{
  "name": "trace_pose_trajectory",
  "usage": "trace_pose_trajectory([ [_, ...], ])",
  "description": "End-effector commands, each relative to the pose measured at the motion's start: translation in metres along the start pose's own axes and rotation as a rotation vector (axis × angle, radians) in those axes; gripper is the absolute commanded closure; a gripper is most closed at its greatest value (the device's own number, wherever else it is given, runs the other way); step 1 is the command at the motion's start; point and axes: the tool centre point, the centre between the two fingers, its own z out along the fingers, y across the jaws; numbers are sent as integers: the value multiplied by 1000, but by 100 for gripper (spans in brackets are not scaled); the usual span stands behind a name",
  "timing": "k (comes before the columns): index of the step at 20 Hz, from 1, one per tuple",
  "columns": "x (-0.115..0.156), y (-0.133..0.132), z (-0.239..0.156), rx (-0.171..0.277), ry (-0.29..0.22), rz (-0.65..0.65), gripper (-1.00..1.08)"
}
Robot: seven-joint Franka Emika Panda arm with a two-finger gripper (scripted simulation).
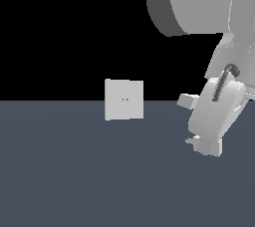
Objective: Plug the charger into the wall socket.
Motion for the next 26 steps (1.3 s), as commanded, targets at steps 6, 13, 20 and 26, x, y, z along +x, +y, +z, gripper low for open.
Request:
trace_pose_trajectory([
  [6, 24, -20, -10, -33, 1, 93, 108],
  [13, 57, -42, -22, -75, 4, 213, 108],
  [20, 89, -58, -31, -111, 5, 316, 108],
  [26, 111, -65, -37, -134, 5, 383, 108],
])
